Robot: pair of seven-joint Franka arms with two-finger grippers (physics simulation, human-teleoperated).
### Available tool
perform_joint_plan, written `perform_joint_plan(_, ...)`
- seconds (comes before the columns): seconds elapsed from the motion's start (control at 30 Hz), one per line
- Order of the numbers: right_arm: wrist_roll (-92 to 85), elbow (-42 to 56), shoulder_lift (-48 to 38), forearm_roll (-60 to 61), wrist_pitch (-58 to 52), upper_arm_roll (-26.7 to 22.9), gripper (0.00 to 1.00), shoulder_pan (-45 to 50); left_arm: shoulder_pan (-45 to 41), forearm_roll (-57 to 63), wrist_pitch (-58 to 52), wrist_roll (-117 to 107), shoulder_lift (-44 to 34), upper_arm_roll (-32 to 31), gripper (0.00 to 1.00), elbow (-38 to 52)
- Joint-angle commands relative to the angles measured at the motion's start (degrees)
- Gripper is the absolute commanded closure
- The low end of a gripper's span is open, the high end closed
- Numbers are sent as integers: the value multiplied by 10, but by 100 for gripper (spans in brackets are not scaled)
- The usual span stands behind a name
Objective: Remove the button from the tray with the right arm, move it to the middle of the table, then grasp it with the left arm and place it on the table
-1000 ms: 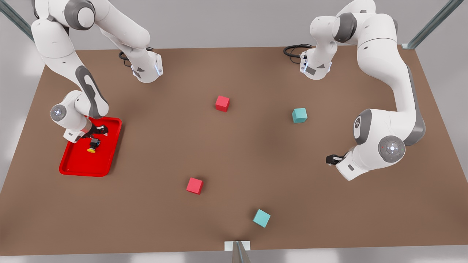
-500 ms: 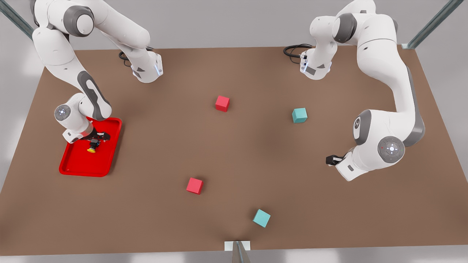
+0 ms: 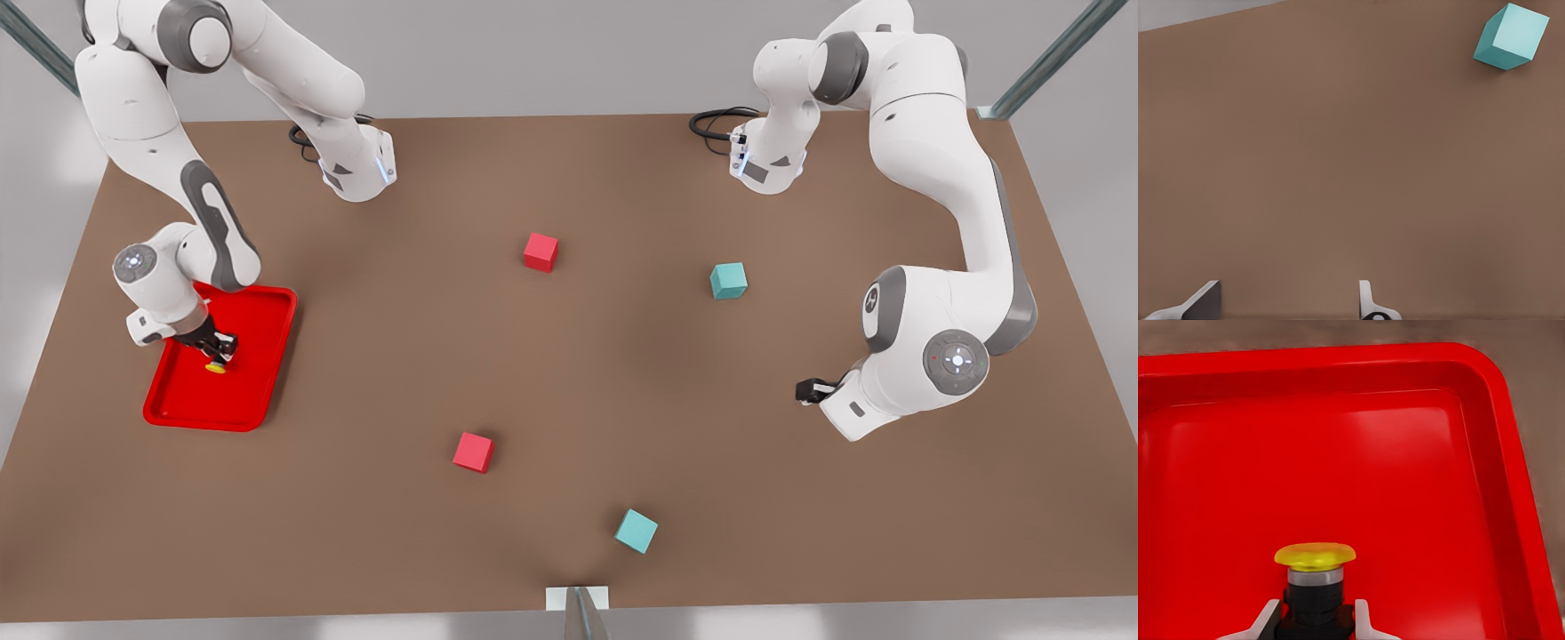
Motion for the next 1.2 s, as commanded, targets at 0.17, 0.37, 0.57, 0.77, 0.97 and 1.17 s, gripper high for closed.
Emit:
perform_joint_plan(0.17,133,305,36,-5,-291,153,53,70,1,1,0,4,-1,1,0,0)
perform_joint_plan(0.37,111,615,205,-14,-496,151,50,444,7,1,-1,7,0,1,0,0)
perform_joint_plan(0.57,68,854,392,-53,-516,149,50,645,9,2,-1,7,0,2,0,-4)
perform_joint_plan(0.77,-57,828,412,6,-503,147,41,632,8,5,1,7,2,2,0,-5)
perform_joint_plan(0.97,-28,830,317,4,-559,146,0,526,3,-2,14,7,3,-117,0,3)
perform_joint_plan(1.17,83,599,4,22,-720,7,0,342,-121,29,61,-156,4,-188,0,6)
